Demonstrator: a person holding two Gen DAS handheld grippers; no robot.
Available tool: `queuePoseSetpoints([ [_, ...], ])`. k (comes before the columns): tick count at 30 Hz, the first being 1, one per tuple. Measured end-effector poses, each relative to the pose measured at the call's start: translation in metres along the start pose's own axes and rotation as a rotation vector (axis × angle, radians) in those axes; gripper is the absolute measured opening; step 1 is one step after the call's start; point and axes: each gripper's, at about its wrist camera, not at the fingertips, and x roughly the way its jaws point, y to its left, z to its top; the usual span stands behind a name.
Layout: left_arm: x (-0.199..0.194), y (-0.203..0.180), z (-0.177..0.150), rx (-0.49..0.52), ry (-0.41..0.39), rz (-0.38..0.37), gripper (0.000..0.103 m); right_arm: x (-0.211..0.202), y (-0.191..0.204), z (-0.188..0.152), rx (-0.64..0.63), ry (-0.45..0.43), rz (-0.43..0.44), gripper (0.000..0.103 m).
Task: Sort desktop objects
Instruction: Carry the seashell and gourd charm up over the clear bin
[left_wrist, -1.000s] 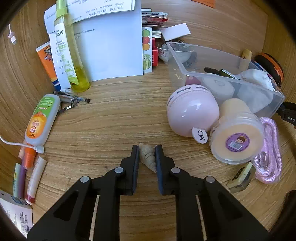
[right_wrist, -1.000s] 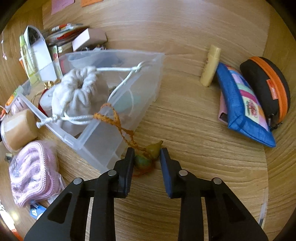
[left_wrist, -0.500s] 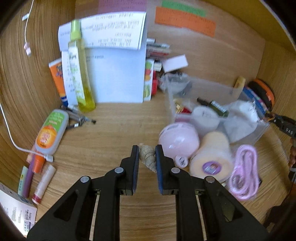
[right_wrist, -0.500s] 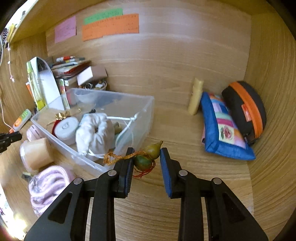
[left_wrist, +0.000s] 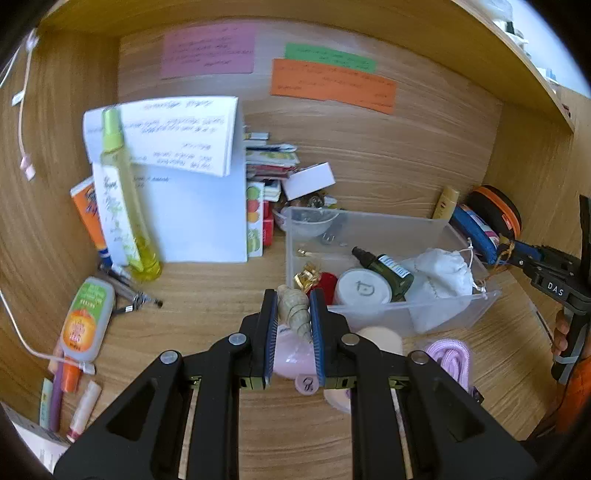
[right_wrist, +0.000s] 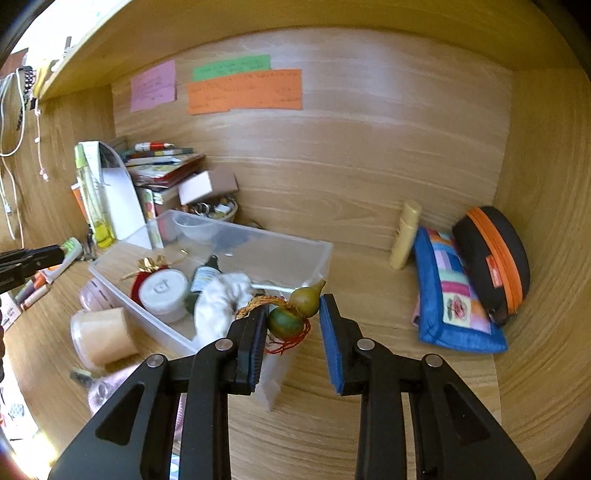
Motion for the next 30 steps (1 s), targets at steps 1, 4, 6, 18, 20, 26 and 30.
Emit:
queuePoseSetpoints([
  [1, 0.001, -0.002, 0.002, 0.006, -0.001, -0.004, 0.016, 0.001, 0.003, 0.003, -0.005, -0.005, 0.009, 0.026],
  [4, 0.006, -0.01, 0.007, 0.025, 0.003, -0.013, 0.016, 0.005, 0.012, 0.008, -0.019, -0.009, 0.031, 0.026],
  [6, 0.011, -0.015, 0.009, 0.033, 0.008, -0.021, 0.016, 0.008, 0.018, 0.011, -0.028, -0.009, 0.045, 0.026],
  [18, 0.058, -0.036, 0.02, 0.057, 0.095, -0.084, 0.016, 0.047, 0.052, 0.014, -0.084, 0.061, 0.125, 0.026],
  [20, 0.066, -0.038, 0.019, 0.059, 0.113, -0.091, 0.016, 0.054, 0.054, 0.011, -0.099, 0.076, 0.112, 0.026],
  [26, 0.087, -0.041, 0.015, 0.055, 0.167, -0.099, 0.016, 0.065, 0.053, 0.005, -0.116, 0.098, 0.07, 0.026],
  [30, 0.091, -0.044, 0.015, 0.063, 0.177, -0.096, 0.016, 0.072, 0.054, 0.002, -0.134, 0.117, 0.045, 0.026],
])
